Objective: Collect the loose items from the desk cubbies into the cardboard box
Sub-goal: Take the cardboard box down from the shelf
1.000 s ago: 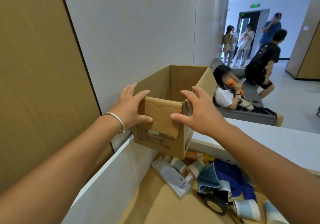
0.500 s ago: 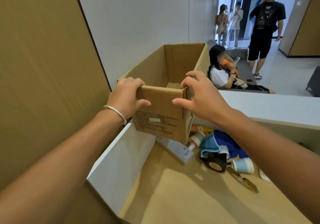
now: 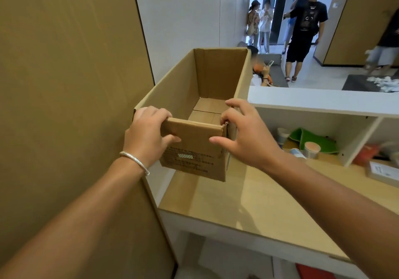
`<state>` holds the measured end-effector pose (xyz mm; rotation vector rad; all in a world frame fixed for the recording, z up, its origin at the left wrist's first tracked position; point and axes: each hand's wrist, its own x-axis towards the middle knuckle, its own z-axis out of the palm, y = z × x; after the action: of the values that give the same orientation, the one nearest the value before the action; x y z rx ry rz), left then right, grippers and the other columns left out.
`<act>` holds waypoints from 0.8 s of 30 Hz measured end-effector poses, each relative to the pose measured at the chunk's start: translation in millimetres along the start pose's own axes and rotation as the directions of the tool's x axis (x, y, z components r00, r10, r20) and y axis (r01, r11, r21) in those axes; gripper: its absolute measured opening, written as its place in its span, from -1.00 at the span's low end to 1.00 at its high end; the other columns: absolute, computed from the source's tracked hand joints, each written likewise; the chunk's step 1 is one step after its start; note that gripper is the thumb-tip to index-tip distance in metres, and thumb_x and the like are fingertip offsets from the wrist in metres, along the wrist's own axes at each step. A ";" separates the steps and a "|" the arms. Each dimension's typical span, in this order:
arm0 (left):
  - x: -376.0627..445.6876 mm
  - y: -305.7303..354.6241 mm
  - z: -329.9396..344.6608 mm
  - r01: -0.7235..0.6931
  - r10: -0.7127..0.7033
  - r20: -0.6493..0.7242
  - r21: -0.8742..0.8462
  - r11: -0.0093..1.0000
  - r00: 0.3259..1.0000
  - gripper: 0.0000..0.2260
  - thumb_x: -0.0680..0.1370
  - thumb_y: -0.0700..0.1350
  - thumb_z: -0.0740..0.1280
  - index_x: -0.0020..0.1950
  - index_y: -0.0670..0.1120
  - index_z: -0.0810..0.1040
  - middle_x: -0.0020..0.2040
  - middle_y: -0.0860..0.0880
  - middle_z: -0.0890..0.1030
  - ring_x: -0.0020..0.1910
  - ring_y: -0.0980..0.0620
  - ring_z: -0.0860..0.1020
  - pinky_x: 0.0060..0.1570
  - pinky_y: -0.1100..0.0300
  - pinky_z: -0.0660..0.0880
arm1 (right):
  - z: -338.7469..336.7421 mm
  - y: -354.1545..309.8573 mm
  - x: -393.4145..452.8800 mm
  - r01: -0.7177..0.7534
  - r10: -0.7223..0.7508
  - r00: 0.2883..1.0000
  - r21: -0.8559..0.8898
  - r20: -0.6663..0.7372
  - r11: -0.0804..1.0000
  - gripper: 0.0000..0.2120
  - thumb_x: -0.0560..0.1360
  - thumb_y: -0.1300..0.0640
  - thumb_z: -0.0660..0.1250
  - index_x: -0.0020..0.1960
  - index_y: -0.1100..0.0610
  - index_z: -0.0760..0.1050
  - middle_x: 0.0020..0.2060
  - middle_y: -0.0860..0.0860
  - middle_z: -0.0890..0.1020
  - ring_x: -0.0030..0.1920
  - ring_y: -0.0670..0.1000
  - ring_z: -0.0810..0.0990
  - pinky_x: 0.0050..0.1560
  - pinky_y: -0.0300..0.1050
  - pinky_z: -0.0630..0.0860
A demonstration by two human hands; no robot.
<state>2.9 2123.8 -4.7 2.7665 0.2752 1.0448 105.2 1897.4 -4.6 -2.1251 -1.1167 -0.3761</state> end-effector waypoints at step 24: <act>-192.0 -4.6 75.7 0.259 -0.277 0.263 0.102 0.961 0.924 -0.60 0.14 -0.16 0.65 -0.12 -0.07 0.58 -0.14 0.04 0.48 -0.04 -0.05 0.44 -0.26 0.09 0.44 | 89.6 63.9 -163.2 -0.127 0.019 0.907 0.231 0.420 0.965 -0.51 0.45 -0.23 0.32 0.33 -0.16 0.34 0.48 -0.15 0.14 0.51 -0.04 0.07 0.43 0.06 0.22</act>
<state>-88.7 2076.6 -183.6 2.7812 0.6360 0.5874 55.4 1836.3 -185.0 -2.0563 -1.2361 0.2624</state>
